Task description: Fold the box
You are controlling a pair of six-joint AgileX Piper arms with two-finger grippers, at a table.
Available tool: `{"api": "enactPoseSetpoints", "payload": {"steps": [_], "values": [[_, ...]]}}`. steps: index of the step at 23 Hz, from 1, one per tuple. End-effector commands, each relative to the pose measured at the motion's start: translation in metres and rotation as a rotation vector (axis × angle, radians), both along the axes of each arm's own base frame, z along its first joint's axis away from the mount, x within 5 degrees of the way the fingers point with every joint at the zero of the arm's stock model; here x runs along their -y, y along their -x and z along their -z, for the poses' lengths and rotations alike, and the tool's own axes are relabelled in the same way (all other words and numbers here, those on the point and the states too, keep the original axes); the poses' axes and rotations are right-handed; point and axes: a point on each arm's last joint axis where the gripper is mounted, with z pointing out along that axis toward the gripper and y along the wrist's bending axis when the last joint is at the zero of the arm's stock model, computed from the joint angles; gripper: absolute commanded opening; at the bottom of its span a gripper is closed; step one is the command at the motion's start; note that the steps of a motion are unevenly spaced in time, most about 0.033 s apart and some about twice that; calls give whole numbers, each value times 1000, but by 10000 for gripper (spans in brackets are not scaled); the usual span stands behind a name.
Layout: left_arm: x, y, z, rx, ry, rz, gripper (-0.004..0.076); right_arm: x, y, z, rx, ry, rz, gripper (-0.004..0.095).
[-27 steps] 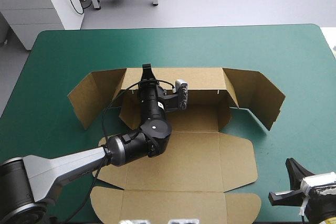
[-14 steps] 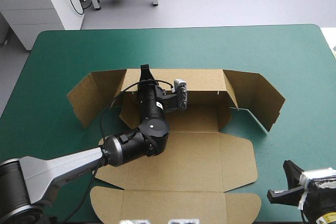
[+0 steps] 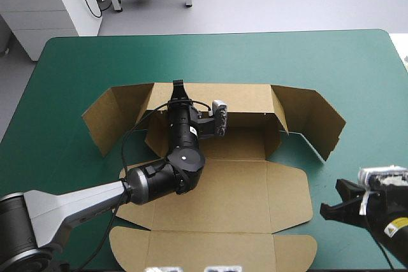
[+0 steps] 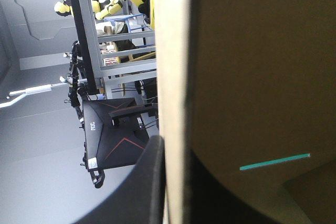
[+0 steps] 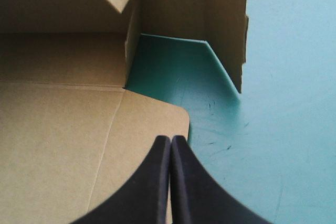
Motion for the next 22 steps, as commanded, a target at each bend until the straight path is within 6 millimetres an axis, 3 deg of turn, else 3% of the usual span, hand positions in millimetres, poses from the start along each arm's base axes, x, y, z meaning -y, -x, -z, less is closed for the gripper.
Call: {"api": "enactPoseSetpoints", "payload": {"steps": [1, 5, 6, 13, 15, 18, 19, 22], "values": [[1, 4, -13, 14, 57, 38, -8, -1, -29, -46, -5, 35, -18, -18], [1, 4, -13, 22, 53, 42, -8, -3, -79, -87, -82, 87, -49, -18], [1, 4, -13, 22, 53, 42, -8, -5, -105, -104, -94, 100, -65, -18], [1, 4, -13, 22, 52, 40, -8, -13, -202, -144, -141, 89, -108, -18], [1, 4, -13, 20, 53, 37, -8, -16, -239, -144, -164, 80, -121, -18], [1, 4, -13, 20, 53, 37, -8, -18, -270, -135, -198, 75, -120, -18], [1, 4, -13, 20, 53, 37, -8, -18, -286, -124, -205, 72, -114, -18], [1, 4, -13, 20, 53, 37, -8, -20, -307, -97, -294, 69, -124, -18]]}}
